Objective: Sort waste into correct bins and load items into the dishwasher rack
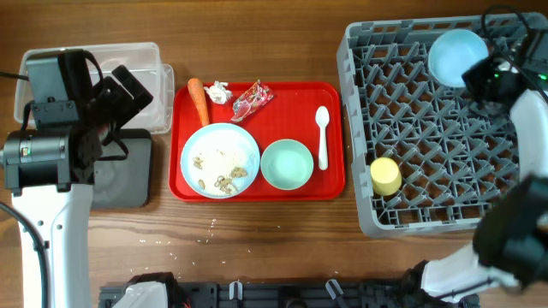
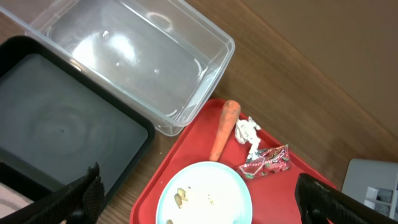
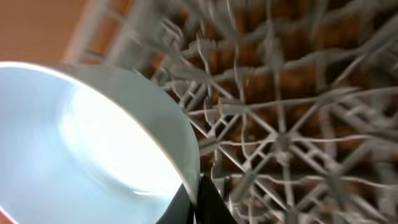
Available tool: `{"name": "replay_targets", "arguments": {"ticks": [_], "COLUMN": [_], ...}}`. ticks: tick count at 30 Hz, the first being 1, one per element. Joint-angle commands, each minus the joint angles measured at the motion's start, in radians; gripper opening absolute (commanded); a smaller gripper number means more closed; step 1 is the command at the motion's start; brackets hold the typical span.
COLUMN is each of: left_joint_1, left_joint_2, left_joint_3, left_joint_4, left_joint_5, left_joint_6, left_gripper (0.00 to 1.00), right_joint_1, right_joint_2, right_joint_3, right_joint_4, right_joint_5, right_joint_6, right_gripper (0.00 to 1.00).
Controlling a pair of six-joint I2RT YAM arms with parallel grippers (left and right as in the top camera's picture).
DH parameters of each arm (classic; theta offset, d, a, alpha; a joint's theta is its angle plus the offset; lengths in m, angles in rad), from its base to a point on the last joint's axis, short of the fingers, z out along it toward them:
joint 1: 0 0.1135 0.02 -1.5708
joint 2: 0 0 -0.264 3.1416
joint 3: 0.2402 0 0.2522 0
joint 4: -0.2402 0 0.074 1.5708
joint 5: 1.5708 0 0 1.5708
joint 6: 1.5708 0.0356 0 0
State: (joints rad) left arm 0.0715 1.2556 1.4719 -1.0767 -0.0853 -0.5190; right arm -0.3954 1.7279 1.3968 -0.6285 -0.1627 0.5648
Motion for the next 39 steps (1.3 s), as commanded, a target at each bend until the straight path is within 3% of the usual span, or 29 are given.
{"name": "replay_targets", "arguments": {"ticks": [1, 7, 12, 17, 24, 30, 39], "left_joint_1": [0.003, 0.003, 0.003, 0.003, 0.003, 0.003, 0.003], "left_joint_2": [0.001, 0.001, 0.001, 0.001, 0.001, 0.001, 0.001], "left_joint_3": [0.01, 0.009, 0.009, 0.009, 0.009, 0.01, 0.01], "left_joint_4": [0.002, 0.002, 0.002, 0.002, 0.002, 0.002, 0.002], "left_joint_5": [-0.014, -0.014, -0.014, -0.014, -0.014, -0.014, -0.014], "left_joint_6": [-0.013, -0.013, -0.013, -0.013, -0.013, -0.013, -0.013], "left_gripper": [1.0, 1.0, 1.0, 1.0, 1.0, 1.0, 1.0], "right_joint_1": [0.007, 0.13, 0.264, 0.349, 0.444, 0.452, 0.451], "right_joint_2": [-0.239, -0.34, -0.236, -0.051, 0.061, 0.082, 0.129], "right_joint_3": [0.011, 0.003, -0.005, -0.005, -0.005, -0.005, -0.005], "right_joint_4": [-0.056, -0.146, -0.108, -0.038, -0.034, 0.032, 0.046], "right_joint_5": [0.214, 0.762, 0.968, 1.008, 1.102, 1.305, 1.262], "right_joint_6": [-0.16, -0.342, -0.478, -0.678, -0.668, -0.671, -0.67], "right_gripper": [0.04, 0.04, 0.04, 0.04, 0.04, 0.04, 0.04]}}
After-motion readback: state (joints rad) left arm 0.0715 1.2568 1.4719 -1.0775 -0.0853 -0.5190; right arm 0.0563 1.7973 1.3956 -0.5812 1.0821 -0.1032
